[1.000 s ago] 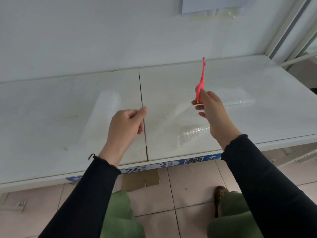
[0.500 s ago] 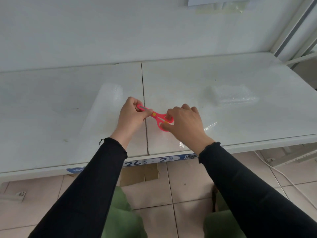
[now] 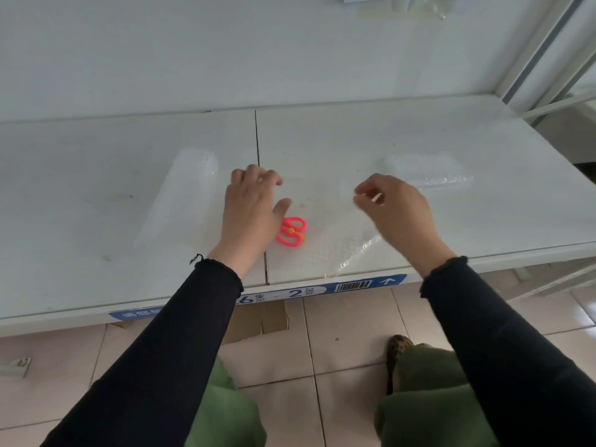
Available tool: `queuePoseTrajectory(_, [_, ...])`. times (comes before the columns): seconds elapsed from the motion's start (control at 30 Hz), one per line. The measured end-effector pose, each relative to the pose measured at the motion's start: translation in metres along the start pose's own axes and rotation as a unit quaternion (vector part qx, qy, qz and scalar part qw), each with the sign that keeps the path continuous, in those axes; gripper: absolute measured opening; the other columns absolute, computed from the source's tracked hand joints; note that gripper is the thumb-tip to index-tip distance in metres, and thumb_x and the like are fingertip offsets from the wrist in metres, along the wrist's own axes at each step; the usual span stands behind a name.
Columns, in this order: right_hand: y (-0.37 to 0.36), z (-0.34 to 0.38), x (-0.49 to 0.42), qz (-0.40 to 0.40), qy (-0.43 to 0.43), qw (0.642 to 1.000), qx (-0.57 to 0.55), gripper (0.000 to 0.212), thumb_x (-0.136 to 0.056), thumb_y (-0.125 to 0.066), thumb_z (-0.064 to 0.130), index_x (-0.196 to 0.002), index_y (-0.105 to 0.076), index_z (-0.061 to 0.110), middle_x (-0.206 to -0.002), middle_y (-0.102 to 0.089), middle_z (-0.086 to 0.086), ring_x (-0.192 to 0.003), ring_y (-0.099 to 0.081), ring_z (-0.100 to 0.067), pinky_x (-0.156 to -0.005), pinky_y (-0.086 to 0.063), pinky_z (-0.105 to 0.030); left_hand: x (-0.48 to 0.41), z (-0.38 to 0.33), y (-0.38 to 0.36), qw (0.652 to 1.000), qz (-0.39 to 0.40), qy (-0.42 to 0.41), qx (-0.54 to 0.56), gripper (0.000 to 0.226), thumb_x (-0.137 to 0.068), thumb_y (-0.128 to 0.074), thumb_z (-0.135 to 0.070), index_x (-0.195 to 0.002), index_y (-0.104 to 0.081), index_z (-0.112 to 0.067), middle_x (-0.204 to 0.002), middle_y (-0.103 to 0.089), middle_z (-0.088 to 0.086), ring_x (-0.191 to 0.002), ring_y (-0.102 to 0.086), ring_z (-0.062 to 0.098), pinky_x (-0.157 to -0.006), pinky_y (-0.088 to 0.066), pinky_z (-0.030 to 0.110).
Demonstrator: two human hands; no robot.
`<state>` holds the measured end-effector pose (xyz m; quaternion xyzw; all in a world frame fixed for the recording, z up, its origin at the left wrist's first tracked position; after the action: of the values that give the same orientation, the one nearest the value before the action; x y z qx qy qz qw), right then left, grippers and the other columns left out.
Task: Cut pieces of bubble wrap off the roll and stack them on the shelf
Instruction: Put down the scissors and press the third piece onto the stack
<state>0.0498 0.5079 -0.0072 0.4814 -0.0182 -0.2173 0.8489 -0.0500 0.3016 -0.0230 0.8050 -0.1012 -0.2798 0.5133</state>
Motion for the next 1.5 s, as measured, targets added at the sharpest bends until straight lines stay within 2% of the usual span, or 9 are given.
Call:
queuePoseTrajectory(0.2, [-0.002, -0.080, 0.006, 0.106, -0.174, 0.978, 0.036, 0.041, -0.096, -0.057, 0.048, -0.122, -0.057, 0.017, -0.107, -0.060, 0.002, -0.097, -0.057, -0.020, -0.081, -0.040, -0.032, 0.006, -0.064, -0.015, 0.989, 0.029, -0.111, 0.096, 0.028, -0.090, -0.070, -0.040, -0.107, -0.074, -0.018, -0.104, -0.065, 0.000, -0.106, -0.050, 0.026, -0.091, -0.044, 0.039])
queuePoseTrajectory(0.33, [-0.017, -0.083, 0.007, 0.128, -0.190, 0.973, 0.038, 0.034, -0.094, -0.055, 0.053, -0.098, -0.058, 0.020, -0.088, -0.059, 0.006, -0.081, -0.057, -0.018, -0.068, -0.039, -0.031, 0.010, -0.095, -0.040, 0.984, 0.094, -0.124, 0.090, 0.036, -0.091, -0.068, -0.046, -0.119, -0.071, -0.023, -0.112, -0.062, -0.002, -0.111, -0.046, 0.022, -0.095, -0.043, 0.038])
queuePoseTrajectory(0.5, [-0.012, -0.071, 0.002, 0.064, -0.195, 0.958, -0.202, 0.020, -0.091, -0.068, 0.026, -0.081, -0.059, 0.011, -0.073, -0.056, -0.001, -0.065, -0.047, -0.017, -0.063, -0.039, -0.031, 0.012, -0.104, -0.056, 0.979, 0.142, -0.093, 0.109, 0.041, -0.094, -0.064, -0.045, -0.129, -0.063, -0.025, -0.121, -0.058, 0.002, -0.117, -0.046, 0.024, -0.097, -0.043, 0.039])
queuePoseTrajectory(0.63, [0.030, -0.040, 0.000, -0.017, -0.109, 0.924, -0.366, 0.013, -0.091, -0.063, 0.010, -0.083, -0.052, 0.012, -0.096, -0.074, -0.012, -0.082, -0.066, -0.016, -0.075, -0.045, -0.028, 0.009, -0.098, -0.048, 0.954, 0.124, 0.003, 0.272, 0.051, -0.093, -0.069, -0.038, -0.137, -0.048, -0.024, -0.127, -0.051, 0.002, -0.116, -0.051, 0.019, -0.098, -0.046, 0.037])
queuePoseTrajectory(0.77, [0.064, -0.013, 0.004, -0.026, -0.031, 0.862, -0.505, 0.017, -0.100, -0.056, 0.010, -0.089, -0.047, 0.018, -0.109, -0.076, -0.012, -0.090, -0.073, -0.025, -0.081, -0.052, -0.032, 0.004, -0.096, -0.039, 0.846, 0.138, 0.148, 0.492, 0.085, -0.087, -0.076, -0.044, -0.153, -0.023, -0.034, -0.140, -0.044, -0.004, -0.124, -0.053, 0.014, -0.093, -0.045, 0.027])
queuePoseTrajectory(0.87, [0.063, -0.007, 0.006, 0.003, -0.042, 0.813, -0.580, 0.014, -0.102, -0.054, 0.010, -0.091, -0.049, 0.018, -0.109, -0.076, -0.013, -0.085, -0.073, -0.022, -0.081, -0.053, -0.032, 0.005, -0.103, -0.036, 0.683, 0.188, 0.214, 0.672, 0.103, -0.077, -0.082, -0.048, -0.158, -0.021, -0.033, -0.153, -0.048, 0.001, -0.132, -0.056, 0.019, -0.109, -0.043, 0.034])
queuePoseTrajectory(0.97, [0.052, -0.005, 0.009, 0.048, -0.062, 0.816, -0.573, 0.008, -0.100, -0.057, 0.011, -0.096, -0.051, 0.014, -0.107, -0.076, -0.013, -0.083, -0.073, -0.021, -0.073, -0.057, -0.030, -0.002, -0.106, -0.023, 0.539, 0.201, 0.216, 0.789, 0.067, -0.088, -0.068, -0.034, -0.150, -0.045, -0.021, -0.141, -0.064, 0.006, -0.124, -0.066, 0.022, -0.100, -0.056, 0.037])
queuePoseTrajectory(1.23, [0.045, -0.006, 0.023, 0.140, -0.046, 0.847, -0.511, 0.048, -0.107, -0.041, 0.011, -0.146, -0.045, 0.040, -0.119, -0.071, -0.014, -0.087, -0.069, -0.026, -0.063, -0.059, -0.033, -0.016, -0.056, -0.013, 0.464, 0.096, 0.255, 0.843, 0.045, -0.106, -0.041, -0.006, -0.147, -0.050, -0.022, -0.134, -0.068, 0.007, -0.108, -0.074, 0.027, -0.080, -0.063, 0.035])
queuePoseTrajectory(1.5, [0.036, 0.019, 0.024, 0.125, 0.132, 0.932, -0.313, 0.041, -0.098, -0.051, -0.011, -0.122, -0.070, 0.017, -0.126, -0.069, 0.001, -0.115, -0.064, -0.013, -0.096, -0.050, -0.026, -0.011, -0.039, -0.020, 0.360, 0.065, 0.326, 0.872, 0.039, -0.105, -0.043, -0.002, -0.142, -0.049, -0.012, -0.133, -0.066, 0.020, -0.097, -0.077, 0.035, -0.074, -0.065, 0.043])
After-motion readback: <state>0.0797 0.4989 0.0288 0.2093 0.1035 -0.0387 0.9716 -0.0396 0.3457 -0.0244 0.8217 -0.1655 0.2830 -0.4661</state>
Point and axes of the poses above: each hand's wrist, its own x-axis away from the middle knuckle, its own y-axis out of the back of the hand, z = x × y, the point moved 8 cm from there along -x, towards the middle knuckle
